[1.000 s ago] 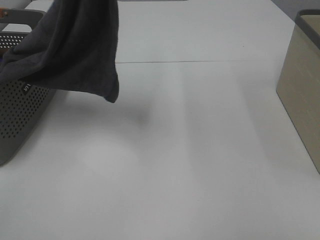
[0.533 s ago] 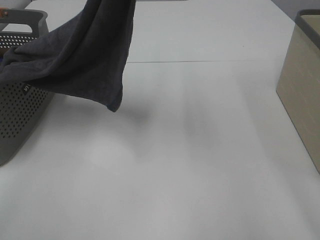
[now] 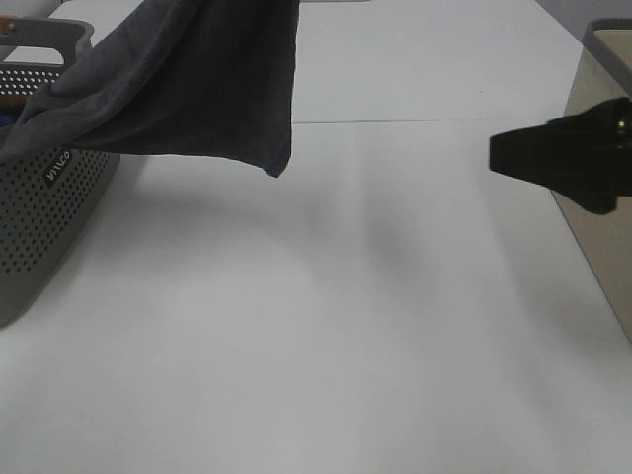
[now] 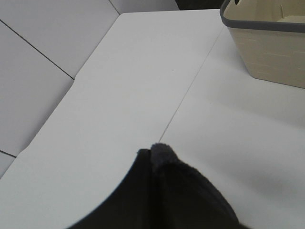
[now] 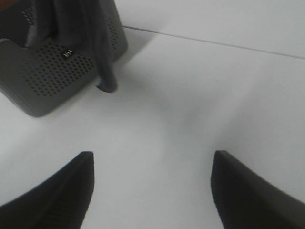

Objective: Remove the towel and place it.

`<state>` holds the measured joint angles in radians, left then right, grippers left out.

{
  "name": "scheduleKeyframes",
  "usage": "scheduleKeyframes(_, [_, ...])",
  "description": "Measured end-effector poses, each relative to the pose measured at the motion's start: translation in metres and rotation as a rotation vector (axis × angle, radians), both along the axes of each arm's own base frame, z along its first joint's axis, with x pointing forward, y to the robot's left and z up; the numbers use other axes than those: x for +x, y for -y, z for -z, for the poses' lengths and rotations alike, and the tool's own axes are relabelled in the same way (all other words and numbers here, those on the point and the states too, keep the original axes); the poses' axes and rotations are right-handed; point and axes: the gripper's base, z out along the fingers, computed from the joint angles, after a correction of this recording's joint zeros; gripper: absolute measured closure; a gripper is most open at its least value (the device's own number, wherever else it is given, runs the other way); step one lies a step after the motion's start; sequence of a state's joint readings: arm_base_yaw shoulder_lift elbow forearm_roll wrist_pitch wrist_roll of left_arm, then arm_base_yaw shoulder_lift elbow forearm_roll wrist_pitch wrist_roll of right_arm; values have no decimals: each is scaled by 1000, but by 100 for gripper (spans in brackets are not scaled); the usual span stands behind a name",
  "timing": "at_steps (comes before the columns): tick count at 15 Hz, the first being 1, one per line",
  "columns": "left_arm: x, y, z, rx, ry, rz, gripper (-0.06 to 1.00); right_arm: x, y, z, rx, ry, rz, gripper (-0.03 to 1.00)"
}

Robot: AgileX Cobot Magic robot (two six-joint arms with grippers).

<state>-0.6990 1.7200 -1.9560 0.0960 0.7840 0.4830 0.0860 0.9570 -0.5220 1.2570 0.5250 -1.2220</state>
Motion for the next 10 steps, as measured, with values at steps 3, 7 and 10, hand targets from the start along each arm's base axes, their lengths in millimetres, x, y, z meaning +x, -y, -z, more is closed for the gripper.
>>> scheduleKeyframes(3, [0,0,0,-1,0,0,94,18,-40,0,51,67,-64,29])
scheduleKeyframes(7, [0,0,0,-2,0,1,94,46,-79,0,-35,66,2,29])
scheduleKeyframes(10, [0,1,0,-9,-6,4,94,61,-131,3,-36,35,-107,29])
